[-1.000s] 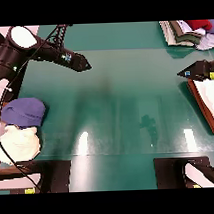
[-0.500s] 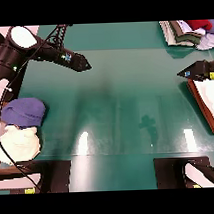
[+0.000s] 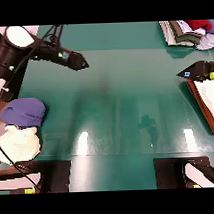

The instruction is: Fold the shirts.

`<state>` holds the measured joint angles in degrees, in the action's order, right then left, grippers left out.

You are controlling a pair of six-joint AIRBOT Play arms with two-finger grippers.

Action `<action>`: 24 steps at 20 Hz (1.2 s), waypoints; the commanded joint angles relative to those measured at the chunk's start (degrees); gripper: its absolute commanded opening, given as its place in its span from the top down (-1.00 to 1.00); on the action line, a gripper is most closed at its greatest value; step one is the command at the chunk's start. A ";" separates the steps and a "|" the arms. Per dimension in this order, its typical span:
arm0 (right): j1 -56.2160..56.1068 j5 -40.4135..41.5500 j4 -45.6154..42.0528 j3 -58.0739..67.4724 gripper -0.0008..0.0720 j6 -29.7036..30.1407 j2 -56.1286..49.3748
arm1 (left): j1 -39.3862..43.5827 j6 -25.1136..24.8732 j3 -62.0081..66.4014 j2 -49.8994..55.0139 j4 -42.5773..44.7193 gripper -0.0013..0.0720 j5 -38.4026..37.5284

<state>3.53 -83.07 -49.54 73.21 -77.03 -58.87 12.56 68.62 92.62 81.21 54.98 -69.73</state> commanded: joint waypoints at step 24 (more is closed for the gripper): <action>-0.02 0.85 0.00 0.04 0.93 -0.02 0.02 | -38.66 14.56 -50.53 -25.51 27.08 0.08 15.47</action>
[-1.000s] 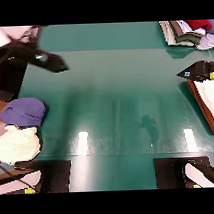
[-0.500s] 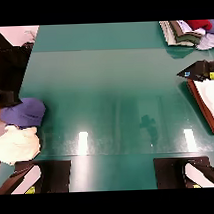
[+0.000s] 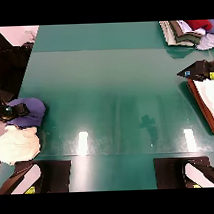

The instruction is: Fold the shirts.

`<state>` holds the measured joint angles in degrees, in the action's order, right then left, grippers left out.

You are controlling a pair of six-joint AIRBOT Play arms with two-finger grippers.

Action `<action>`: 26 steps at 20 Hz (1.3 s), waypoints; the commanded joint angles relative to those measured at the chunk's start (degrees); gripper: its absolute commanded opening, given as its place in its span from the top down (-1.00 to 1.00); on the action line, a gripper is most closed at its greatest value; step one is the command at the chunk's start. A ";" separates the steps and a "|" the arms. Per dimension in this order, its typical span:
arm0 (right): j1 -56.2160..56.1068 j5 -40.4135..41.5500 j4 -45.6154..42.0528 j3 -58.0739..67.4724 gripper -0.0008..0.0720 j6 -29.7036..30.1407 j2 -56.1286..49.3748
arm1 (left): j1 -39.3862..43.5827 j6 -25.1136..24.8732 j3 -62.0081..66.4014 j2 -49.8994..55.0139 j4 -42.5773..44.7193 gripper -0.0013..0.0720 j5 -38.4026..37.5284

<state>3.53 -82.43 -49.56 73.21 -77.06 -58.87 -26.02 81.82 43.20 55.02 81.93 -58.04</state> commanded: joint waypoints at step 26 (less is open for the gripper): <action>0.02 11.28 0.13 27.85 0.93 -0.02 0.02 | 55.56 -2.54 52.39 10.19 -23.78 0.90 -5.97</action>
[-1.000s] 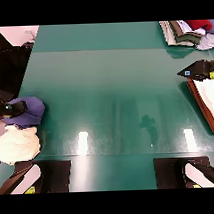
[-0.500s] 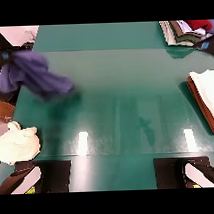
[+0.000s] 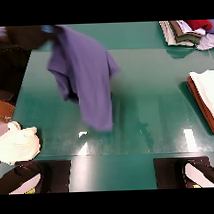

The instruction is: Fold the shirts.

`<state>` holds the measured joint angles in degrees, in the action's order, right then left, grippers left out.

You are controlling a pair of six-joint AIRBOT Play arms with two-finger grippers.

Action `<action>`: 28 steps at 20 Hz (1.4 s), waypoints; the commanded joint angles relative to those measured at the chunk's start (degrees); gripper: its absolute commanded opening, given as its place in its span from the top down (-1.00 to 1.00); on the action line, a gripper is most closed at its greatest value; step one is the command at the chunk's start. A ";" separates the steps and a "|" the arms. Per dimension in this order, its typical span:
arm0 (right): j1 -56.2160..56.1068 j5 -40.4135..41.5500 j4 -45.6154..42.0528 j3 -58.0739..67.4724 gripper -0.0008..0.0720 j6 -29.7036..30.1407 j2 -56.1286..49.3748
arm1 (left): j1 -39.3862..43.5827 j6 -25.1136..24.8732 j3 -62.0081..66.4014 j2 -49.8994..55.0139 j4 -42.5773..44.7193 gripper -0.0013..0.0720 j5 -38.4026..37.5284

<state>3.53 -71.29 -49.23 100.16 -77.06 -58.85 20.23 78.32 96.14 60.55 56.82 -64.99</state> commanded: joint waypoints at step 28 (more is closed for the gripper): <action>-0.02 -0.83 -0.15 -17.53 0.93 -0.04 0.02 | -11.72 -2.32 -1.62 45.33 4.85 -0.73 -6.64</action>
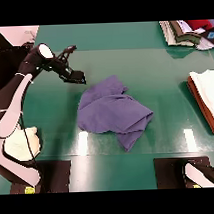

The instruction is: Fold the shirts.

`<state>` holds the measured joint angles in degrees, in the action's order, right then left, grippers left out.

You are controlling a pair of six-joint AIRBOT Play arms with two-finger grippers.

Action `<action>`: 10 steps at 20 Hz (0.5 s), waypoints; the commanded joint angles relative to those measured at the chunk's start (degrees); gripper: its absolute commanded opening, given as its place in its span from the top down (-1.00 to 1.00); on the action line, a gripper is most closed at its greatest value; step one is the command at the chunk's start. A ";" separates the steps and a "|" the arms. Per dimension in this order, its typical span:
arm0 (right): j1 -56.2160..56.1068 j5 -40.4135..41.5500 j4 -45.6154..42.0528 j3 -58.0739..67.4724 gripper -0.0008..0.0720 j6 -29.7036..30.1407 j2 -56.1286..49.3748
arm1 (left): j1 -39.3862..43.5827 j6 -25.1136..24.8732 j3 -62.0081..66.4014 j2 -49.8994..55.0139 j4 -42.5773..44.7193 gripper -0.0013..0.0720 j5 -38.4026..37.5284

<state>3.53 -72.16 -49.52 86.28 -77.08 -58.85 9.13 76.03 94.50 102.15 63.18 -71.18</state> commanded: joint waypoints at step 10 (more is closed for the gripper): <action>-0.02 -2.19 -0.33 -5.70 0.93 0.00 -0.02 | 2.47 -2.91 -3.39 4.61 -5.75 0.90 -0.72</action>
<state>3.53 -72.58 -49.54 80.84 -77.10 -58.85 11.33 73.34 91.46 106.78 58.26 -71.55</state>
